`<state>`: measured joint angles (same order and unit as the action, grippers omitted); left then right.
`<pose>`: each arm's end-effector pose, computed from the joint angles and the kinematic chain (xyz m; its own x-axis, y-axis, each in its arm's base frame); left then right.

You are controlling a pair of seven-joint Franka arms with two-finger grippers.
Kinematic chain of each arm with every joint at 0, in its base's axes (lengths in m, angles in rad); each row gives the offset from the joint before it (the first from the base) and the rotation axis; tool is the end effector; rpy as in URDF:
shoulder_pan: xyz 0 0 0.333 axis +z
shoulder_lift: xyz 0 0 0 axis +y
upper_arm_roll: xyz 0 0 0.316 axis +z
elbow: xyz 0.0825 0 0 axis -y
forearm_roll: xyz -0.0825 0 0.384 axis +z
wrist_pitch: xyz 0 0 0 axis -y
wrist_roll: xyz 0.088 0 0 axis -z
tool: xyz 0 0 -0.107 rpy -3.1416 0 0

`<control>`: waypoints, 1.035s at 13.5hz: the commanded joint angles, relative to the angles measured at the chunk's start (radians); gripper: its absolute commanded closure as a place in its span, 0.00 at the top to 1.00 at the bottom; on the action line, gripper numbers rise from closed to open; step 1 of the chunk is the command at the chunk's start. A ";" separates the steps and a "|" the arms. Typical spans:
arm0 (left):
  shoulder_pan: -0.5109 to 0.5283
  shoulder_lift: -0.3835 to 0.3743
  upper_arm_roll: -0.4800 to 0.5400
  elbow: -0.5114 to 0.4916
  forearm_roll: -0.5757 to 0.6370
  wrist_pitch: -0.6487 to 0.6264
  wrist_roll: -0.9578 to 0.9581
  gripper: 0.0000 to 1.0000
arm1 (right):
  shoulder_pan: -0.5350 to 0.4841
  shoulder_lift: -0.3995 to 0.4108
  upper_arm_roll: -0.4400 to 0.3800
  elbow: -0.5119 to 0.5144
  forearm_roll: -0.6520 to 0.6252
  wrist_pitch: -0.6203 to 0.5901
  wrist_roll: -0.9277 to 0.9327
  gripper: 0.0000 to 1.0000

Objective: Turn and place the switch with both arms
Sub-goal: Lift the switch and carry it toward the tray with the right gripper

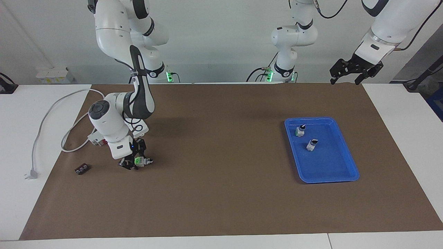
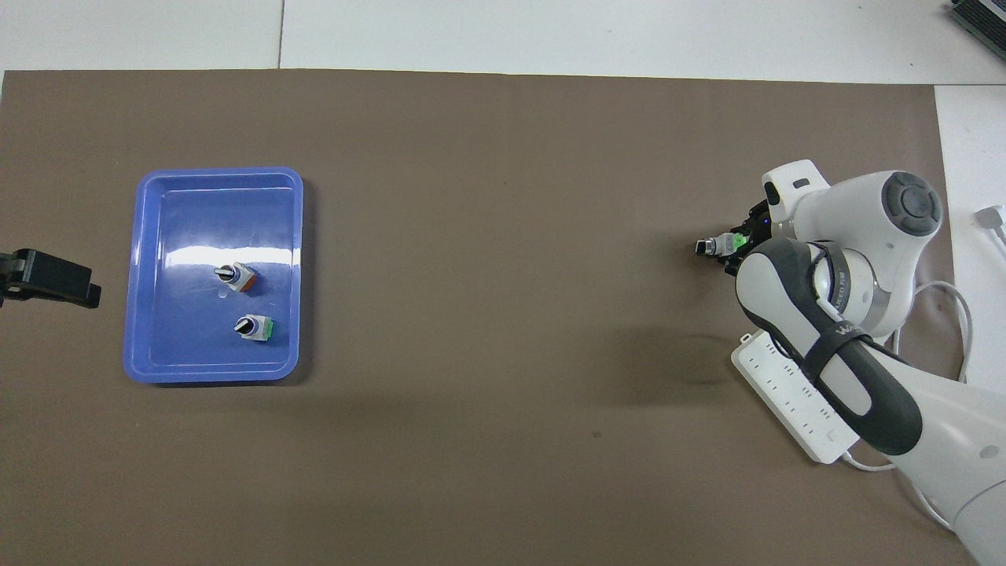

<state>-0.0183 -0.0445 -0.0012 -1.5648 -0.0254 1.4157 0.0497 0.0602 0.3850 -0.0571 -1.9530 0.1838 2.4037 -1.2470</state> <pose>0.5239 -0.0133 0.6386 0.9920 -0.0729 -0.1030 -0.0701 -0.9971 0.0305 0.6237 0.0048 0.2872 0.4284 0.8950 0.1239 0.9006 -0.4341 0.0218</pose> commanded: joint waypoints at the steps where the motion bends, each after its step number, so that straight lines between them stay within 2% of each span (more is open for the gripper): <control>1: 0.008 -0.026 -0.005 -0.028 0.013 0.000 -0.002 1.00 | 0.007 -0.006 0.008 0.046 0.029 -0.113 -0.069 0.00; 3: 0.008 -0.026 -0.005 -0.028 0.013 0.000 -0.002 1.00 | -0.006 -0.037 0.052 0.078 0.087 -0.172 -0.153 0.00; 6: 0.008 -0.026 -0.006 -0.028 0.013 0.000 -0.002 1.00 | -0.003 -0.078 0.080 0.089 0.341 -0.225 -0.319 0.00; 9: 0.008 -0.026 -0.005 -0.028 0.013 0.000 -0.002 1.00 | 0.013 -0.100 0.152 0.118 0.521 -0.239 -0.339 0.00; 14: 0.008 -0.026 -0.005 -0.028 0.013 0.000 -0.002 1.00 | 0.038 -0.140 0.190 0.120 0.658 -0.241 -0.347 0.00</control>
<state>-0.0183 -0.0445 -0.0012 -1.5648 -0.0254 1.4157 0.0497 0.1070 0.2602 0.1271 -1.8290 0.7784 2.1785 -1.5667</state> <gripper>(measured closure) 0.000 0.493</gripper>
